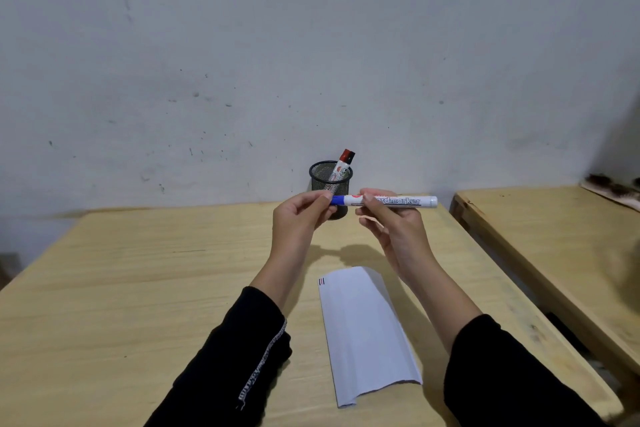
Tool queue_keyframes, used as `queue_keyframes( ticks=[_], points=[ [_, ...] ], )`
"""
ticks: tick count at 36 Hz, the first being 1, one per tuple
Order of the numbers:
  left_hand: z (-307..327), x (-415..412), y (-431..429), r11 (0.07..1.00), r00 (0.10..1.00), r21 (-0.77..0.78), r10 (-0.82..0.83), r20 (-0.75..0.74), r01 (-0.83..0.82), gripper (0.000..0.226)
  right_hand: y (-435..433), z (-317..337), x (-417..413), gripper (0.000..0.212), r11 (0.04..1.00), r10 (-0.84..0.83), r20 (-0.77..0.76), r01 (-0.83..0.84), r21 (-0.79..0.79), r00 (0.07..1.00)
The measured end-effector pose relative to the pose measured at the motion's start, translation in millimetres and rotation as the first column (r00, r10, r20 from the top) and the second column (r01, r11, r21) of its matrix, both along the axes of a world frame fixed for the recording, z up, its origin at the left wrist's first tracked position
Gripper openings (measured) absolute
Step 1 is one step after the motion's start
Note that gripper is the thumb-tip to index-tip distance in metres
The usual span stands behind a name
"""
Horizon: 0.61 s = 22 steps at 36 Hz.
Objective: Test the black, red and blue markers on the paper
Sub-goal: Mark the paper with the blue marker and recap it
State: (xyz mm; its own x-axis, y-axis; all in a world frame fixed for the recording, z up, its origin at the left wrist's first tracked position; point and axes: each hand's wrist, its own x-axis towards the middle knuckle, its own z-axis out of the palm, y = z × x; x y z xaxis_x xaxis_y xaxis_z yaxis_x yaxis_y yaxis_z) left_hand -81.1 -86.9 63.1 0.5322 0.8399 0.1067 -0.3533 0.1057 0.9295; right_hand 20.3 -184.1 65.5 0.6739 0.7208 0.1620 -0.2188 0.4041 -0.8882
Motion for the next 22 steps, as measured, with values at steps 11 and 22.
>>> queue_keyframes(
  ticks=[11, 22],
  points=[
    [25, 8, 27, 0.990, 0.987, 0.018, 0.140, 0.081, -0.141, 0.007, -7, -7, 30, 0.012, 0.995, -0.096, 0.081, 0.098, -0.026, 0.992],
    [43, 46, 46, 0.933, 0.990, 0.342, 0.136, -0.037, -0.115, 0.012, 25, -8, 42, 0.014, 0.930, 0.179, 0.633, 0.079, -0.358, 0.753]
  ],
)
